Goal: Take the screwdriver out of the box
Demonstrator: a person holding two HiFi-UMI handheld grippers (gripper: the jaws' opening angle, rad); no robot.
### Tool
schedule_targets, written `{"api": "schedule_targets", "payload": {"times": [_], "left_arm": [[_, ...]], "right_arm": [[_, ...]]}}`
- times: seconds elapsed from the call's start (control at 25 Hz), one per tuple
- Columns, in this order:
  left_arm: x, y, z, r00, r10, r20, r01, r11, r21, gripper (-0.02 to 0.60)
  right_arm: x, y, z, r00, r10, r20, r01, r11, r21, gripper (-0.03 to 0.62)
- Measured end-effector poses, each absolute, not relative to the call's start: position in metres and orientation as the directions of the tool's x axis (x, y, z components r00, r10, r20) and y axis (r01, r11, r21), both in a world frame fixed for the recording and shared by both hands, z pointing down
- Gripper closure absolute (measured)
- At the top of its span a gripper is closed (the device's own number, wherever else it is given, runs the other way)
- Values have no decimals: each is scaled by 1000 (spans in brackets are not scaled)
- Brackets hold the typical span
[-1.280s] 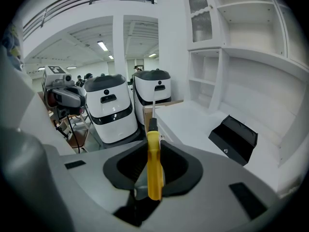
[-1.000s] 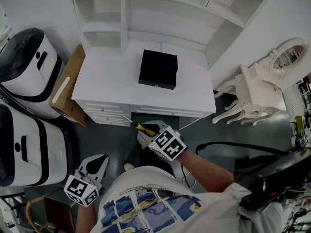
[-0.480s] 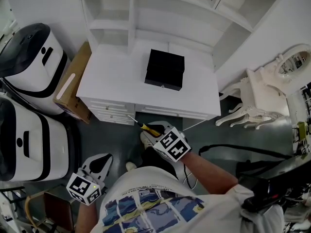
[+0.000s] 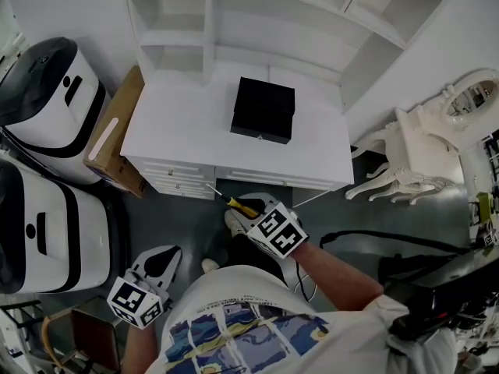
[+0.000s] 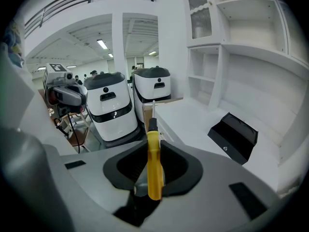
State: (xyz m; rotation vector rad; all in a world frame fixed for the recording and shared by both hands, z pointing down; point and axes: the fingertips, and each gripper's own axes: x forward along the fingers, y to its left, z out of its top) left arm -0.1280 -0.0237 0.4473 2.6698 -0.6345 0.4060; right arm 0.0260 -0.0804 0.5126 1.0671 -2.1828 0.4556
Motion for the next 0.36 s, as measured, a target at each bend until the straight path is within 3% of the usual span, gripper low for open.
{"api": "schedule_targets", "payload": {"times": [0.36], "left_arm": [[-114, -40, 456, 859, -359, 365, -470, -836, 282, 569]], "right_arm": [[49, -97, 525, -435, -567, 700, -808, 588, -25, 496]]}}
